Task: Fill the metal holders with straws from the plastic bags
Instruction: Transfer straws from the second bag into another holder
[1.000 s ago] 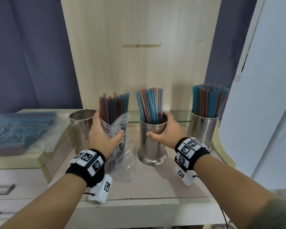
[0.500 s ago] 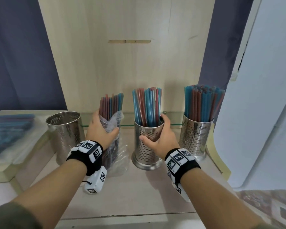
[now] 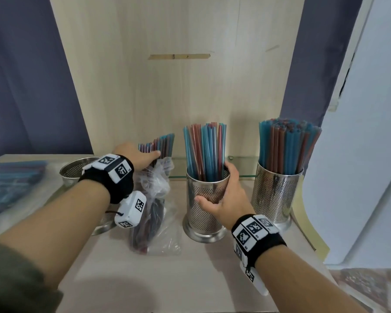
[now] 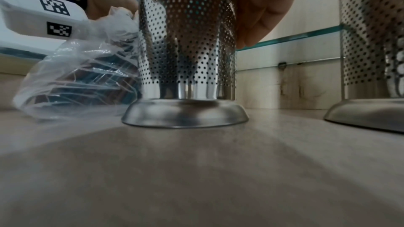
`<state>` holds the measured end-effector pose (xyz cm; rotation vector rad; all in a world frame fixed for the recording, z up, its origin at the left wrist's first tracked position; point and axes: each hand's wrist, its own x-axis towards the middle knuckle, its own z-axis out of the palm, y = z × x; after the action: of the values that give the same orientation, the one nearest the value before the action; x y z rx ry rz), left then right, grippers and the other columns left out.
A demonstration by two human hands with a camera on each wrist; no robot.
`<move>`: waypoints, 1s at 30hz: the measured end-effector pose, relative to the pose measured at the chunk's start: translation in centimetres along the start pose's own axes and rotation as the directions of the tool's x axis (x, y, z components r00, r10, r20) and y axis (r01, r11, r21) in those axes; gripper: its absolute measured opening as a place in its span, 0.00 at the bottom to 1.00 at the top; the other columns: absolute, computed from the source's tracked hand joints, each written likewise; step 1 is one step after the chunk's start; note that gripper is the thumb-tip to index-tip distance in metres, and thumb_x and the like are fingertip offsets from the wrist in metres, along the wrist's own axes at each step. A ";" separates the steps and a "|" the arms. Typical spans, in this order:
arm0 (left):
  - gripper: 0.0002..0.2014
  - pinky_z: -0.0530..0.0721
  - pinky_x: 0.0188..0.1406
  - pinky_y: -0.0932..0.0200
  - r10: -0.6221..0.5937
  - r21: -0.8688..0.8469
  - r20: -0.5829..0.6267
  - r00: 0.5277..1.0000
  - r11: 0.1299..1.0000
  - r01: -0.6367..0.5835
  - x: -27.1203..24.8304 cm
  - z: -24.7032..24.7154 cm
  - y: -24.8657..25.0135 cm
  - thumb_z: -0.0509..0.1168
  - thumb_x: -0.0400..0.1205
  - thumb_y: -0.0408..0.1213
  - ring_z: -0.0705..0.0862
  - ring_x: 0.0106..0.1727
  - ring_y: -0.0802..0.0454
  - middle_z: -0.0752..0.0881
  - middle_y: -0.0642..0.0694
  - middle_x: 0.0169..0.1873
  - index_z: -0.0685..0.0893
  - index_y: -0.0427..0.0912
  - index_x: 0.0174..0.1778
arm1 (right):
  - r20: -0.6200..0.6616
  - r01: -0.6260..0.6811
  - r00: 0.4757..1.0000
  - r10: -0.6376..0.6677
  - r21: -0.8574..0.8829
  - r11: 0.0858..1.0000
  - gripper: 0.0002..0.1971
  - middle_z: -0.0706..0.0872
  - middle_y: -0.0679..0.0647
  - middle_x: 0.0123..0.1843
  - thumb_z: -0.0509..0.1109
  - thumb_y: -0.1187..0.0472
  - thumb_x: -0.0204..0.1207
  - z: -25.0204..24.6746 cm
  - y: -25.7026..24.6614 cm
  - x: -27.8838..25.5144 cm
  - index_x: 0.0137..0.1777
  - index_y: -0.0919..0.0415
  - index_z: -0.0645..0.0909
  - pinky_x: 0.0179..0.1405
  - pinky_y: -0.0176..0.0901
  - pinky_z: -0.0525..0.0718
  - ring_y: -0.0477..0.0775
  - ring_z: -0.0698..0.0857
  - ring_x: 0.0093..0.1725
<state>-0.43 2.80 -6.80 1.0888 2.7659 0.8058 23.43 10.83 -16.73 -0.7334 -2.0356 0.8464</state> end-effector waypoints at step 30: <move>0.09 0.84 0.38 0.57 -0.019 -0.762 -0.317 0.948 0.601 -0.243 3.0 -6.6 1.6 0.62 0.86 0.44 0.87 0.31 0.61 0.87 0.52 0.35 0.77 0.49 0.40 | 0.029 0.005 1.000 -0.005 0.026 1.000 0.54 0.76 0.44 0.73 0.85 0.45 0.62 -0.3 0.0 0.0 0.81 0.42 0.52 0.70 0.37 0.74 0.44 0.77 0.70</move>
<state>-3.32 2.78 0.05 0.9727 2.0248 2.0969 23.69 10.91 -16.65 -0.7055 -2.0474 0.8834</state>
